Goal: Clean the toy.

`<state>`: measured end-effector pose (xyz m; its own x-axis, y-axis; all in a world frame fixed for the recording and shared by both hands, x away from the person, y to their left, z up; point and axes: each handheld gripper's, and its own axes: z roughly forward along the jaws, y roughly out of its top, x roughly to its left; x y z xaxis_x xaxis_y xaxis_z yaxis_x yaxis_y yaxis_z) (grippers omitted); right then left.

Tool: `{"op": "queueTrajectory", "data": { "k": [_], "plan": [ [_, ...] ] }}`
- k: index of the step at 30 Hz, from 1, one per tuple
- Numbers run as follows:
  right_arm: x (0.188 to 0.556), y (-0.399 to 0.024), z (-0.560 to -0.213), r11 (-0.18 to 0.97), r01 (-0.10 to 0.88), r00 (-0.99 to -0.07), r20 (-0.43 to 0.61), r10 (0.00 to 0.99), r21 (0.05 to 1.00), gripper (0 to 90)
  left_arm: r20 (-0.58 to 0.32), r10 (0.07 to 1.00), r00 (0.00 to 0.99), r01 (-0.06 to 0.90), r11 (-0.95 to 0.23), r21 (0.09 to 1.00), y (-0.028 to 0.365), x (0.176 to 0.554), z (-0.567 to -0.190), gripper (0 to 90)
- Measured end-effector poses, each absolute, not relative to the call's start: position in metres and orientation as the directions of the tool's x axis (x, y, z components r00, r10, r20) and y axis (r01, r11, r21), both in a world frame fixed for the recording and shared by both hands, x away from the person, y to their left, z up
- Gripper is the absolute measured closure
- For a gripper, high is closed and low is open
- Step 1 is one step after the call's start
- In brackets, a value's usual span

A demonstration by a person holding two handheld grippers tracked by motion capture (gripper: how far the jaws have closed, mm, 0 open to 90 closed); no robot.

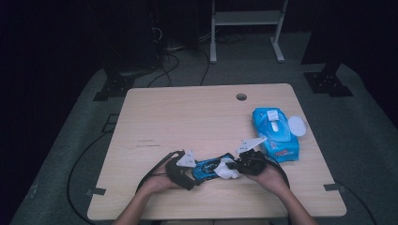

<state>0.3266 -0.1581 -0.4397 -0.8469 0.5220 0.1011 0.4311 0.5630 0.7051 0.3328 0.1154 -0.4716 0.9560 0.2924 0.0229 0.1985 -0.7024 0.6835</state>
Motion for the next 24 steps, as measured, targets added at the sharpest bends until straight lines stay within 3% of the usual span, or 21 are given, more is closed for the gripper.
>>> {"op": "queueTrajectory", "data": {
  "k": [2,10,13,24],
  "plan": [
    [0.327,-0.159,-0.441,0.564,0.434,-0.848,0.108,0.518,0.703,87.5,-0.012,0.301,0.954,0.225,-0.685,0.693,0.118,0.336,-0.467,20.1],
    [0.327,-0.163,-0.446,0.550,0.455,-0.849,0.155,0.505,0.700,87.4,-0.118,0.363,0.924,0.320,-0.568,0.759,0.133,0.348,-0.458,22.2],
    [0.326,-0.165,-0.448,0.537,0.466,-0.847,0.179,0.500,0.704,87.4,-0.212,0.397,0.893,0.408,-0.515,0.754,0.132,0.354,-0.463,21.0],
    [0.323,-0.169,-0.453,0.515,0.458,-0.850,0.187,0.493,0.725,87.7,-0.216,0.435,0.874,0.446,-0.542,0.713,0.126,0.355,-0.468,20.2]
  ]
}}
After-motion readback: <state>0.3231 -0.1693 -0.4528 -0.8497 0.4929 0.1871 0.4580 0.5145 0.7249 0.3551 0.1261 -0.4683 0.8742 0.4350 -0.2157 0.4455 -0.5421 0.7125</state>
